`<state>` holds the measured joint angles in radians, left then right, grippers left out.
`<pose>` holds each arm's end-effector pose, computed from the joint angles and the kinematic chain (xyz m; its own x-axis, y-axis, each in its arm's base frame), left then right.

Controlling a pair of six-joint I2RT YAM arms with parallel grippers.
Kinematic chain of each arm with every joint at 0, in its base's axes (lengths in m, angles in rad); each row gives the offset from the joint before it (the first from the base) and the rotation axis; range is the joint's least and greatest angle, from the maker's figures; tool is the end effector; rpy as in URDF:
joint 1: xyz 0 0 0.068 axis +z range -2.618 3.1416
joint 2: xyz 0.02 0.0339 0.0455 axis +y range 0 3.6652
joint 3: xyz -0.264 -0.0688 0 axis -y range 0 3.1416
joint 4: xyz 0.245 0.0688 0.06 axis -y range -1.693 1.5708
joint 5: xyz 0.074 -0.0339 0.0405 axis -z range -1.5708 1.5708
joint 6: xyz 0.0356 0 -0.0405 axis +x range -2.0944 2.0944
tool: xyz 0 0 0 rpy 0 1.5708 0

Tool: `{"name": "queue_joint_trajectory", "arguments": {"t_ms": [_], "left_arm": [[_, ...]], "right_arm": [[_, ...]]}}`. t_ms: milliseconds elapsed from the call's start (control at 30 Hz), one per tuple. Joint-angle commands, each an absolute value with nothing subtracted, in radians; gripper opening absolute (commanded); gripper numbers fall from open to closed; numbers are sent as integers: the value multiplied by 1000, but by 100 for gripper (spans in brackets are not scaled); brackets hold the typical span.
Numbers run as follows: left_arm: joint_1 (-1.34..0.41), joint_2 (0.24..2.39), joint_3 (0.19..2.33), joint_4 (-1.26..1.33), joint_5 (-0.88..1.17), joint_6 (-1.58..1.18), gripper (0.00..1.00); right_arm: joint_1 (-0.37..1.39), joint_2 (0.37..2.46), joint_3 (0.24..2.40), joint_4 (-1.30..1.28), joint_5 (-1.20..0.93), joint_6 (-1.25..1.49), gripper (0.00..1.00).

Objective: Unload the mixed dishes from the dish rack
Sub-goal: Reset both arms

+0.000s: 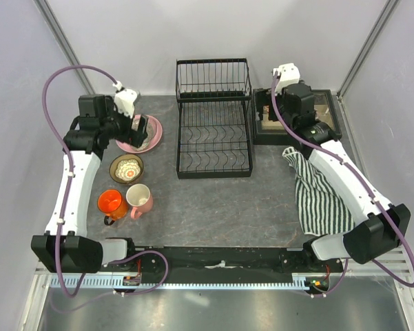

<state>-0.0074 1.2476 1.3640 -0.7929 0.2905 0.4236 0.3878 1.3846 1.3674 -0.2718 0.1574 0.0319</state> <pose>0.2567 -0.0121 0.3842 -0.4760 0.3974 -0.7846 0.4674 0.8700 0.1570 0.3000 0.1165 0.3976 -0.2712 -0.0767 -0.9595 -0.2259 0.9741 -0.0141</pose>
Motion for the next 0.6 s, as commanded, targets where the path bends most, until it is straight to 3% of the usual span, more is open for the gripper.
{"name": "queue_joint_trajectory", "arguments": {"t_ms": [0, 233, 567], "left_arm": [[-3, 1316, 1454, -501, 322, 184, 99], [-3, 1423, 1592, -394, 301, 52, 99], [-3, 1474, 1623, -388, 313, 14, 99]], "right_arm": [[384, 1341, 1442, -233, 441, -75, 98], [380, 1302, 1440, -135, 587, -189, 98], [359, 1296, 1421, -111, 562, -121, 98]]}}
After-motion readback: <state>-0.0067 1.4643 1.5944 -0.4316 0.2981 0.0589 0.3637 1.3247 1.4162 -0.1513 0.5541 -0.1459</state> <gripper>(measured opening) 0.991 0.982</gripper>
